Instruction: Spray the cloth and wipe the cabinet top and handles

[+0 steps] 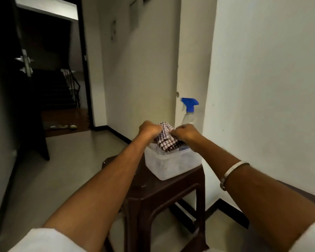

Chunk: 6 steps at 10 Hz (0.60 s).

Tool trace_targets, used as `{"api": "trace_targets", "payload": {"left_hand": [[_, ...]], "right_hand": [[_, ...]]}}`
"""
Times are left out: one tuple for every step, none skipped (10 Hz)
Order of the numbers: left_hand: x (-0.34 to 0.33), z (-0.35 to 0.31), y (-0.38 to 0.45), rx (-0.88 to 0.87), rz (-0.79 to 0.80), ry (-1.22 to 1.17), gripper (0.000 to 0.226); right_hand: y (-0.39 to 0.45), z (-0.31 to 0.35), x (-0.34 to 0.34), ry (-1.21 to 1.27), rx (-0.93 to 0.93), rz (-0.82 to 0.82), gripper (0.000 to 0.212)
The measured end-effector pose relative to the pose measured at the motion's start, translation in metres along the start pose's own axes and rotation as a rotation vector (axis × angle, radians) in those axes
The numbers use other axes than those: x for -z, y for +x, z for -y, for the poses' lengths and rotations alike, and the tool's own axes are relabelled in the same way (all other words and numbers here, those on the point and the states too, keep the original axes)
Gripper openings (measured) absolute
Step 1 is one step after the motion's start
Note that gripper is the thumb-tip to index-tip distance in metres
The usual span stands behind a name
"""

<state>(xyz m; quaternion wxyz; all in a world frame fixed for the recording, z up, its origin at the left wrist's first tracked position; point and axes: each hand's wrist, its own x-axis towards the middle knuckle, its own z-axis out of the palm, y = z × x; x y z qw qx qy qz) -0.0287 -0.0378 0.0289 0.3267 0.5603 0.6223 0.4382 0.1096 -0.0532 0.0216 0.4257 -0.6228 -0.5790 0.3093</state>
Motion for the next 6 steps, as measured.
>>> {"api": "trace_targets", "payload": {"left_hand": [[0.000, 0.005, 0.014, -0.013, -0.034, 0.164, 0.032], [-0.007, 0.015, 0.023, -0.022, -0.025, 0.381, 0.036], [-0.016, 0.024, 0.030, -0.034, -0.012, 0.577, 0.035], [-0.026, 0.028, 0.036, -0.087, 0.024, 0.743, 0.038], [-0.034, 0.033, 0.036, -0.173, 0.034, 0.906, 0.032], [-0.033, 0.036, 0.039, -0.190, 0.007, 0.959, 0.026]], "right_hand": [[0.020, -0.001, -0.010, -0.108, 0.022, 0.015, 0.038], [0.033, -0.007, -0.018, -0.372, 0.032, 0.076, 0.044], [0.037, -0.015, -0.029, -0.610, 0.020, 0.177, 0.043], [0.040, -0.016, -0.037, -0.701, 0.034, 0.214, 0.044], [0.035, -0.014, -0.036, -0.716, 0.034, 0.191, 0.045], [0.028, -0.015, -0.033, -0.694, 0.137, 0.123, 0.035]]}}
